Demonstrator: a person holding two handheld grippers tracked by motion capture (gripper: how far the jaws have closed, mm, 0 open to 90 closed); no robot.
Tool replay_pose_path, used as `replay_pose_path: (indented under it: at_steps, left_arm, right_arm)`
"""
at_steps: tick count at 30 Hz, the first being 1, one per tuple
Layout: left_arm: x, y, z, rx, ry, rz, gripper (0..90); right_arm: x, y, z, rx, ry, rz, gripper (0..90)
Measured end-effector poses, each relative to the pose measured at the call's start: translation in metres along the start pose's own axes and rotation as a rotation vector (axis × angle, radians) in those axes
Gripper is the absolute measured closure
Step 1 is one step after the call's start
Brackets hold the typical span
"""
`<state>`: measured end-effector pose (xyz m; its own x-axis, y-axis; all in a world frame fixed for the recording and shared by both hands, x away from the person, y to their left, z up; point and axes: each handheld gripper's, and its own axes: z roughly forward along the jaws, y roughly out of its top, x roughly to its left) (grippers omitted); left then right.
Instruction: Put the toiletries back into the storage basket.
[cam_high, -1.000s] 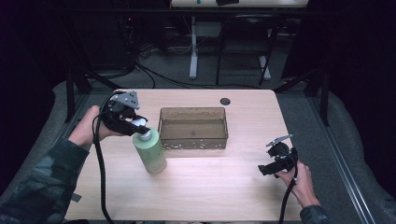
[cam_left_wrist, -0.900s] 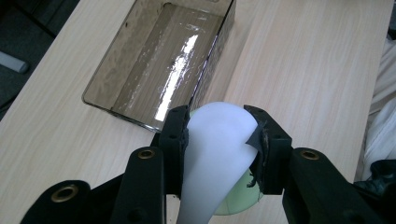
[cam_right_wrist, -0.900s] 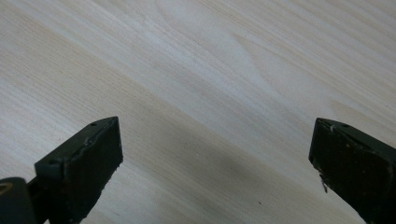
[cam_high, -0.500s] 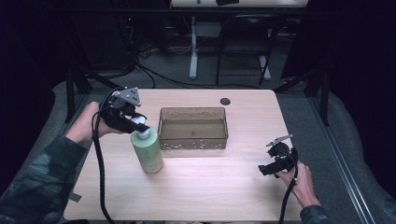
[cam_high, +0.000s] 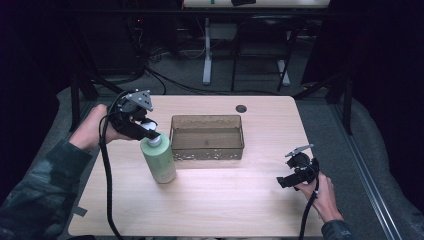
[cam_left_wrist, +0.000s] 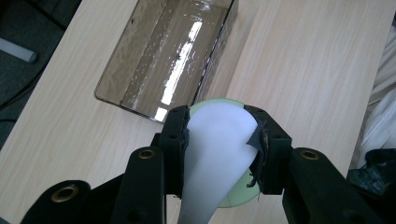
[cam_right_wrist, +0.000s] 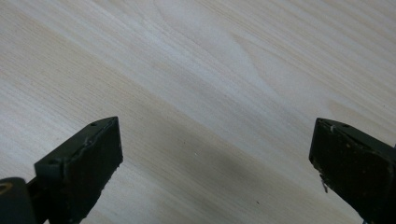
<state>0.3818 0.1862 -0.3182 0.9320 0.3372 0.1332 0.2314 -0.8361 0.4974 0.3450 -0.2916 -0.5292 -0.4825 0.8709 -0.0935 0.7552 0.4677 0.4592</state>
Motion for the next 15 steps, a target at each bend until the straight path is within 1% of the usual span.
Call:
replay_pose_path:
  at_steps: [15]
  left_arm:
    - [-0.0006, 0.0081, -0.0091, 0.027, 0.010, 0.011, 62.4]
  right_arm:
    - [0.0003, 0.0002, -0.0005, -0.001, 0.001, 0.004, 2.1]
